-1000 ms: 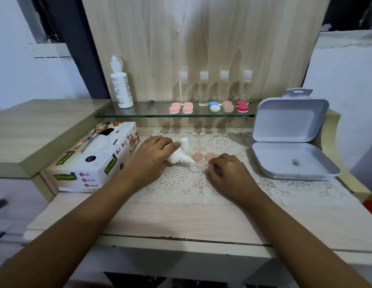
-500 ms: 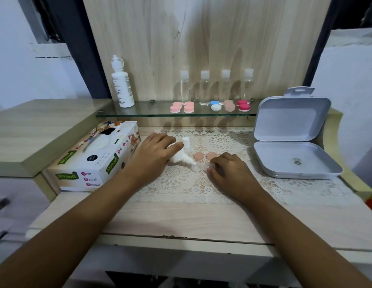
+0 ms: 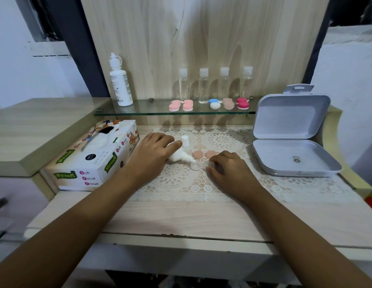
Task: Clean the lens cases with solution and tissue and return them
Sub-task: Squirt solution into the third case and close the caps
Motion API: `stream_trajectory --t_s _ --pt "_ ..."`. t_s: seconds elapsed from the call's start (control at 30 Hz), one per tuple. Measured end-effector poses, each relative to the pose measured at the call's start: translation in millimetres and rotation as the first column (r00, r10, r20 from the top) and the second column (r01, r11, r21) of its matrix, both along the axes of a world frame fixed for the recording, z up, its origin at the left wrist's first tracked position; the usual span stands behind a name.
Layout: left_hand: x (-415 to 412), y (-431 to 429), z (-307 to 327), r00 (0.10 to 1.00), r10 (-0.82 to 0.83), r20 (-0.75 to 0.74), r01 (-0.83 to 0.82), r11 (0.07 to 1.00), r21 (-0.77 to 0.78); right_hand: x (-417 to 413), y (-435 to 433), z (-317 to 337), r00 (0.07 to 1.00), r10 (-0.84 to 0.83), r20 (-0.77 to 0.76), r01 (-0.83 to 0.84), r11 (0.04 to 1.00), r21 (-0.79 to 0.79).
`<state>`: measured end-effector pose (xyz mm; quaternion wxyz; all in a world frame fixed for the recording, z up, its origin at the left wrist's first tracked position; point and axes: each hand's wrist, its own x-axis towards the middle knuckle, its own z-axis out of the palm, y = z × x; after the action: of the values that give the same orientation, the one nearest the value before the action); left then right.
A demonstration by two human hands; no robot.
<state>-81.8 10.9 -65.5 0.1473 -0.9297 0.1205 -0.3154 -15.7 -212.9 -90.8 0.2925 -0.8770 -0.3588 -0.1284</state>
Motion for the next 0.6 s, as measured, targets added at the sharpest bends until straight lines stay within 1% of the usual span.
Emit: stream_trajectory --t_s 0.4,0.6 --pt "0.9 -1.1 1.9 1.0 0.012 0.006 -0.012 1.0 0.016 -0.8 0.3 0.8 1.0 0.002 -0.008 -0.002 1.0 0.019" --pt "5.1 -3.8 5.1 1.0 0.007 0.009 -0.007 1.0 0.018 0.4 0.3 3.2 0.997 -0.001 -0.078 0.003 1.0 0.023"
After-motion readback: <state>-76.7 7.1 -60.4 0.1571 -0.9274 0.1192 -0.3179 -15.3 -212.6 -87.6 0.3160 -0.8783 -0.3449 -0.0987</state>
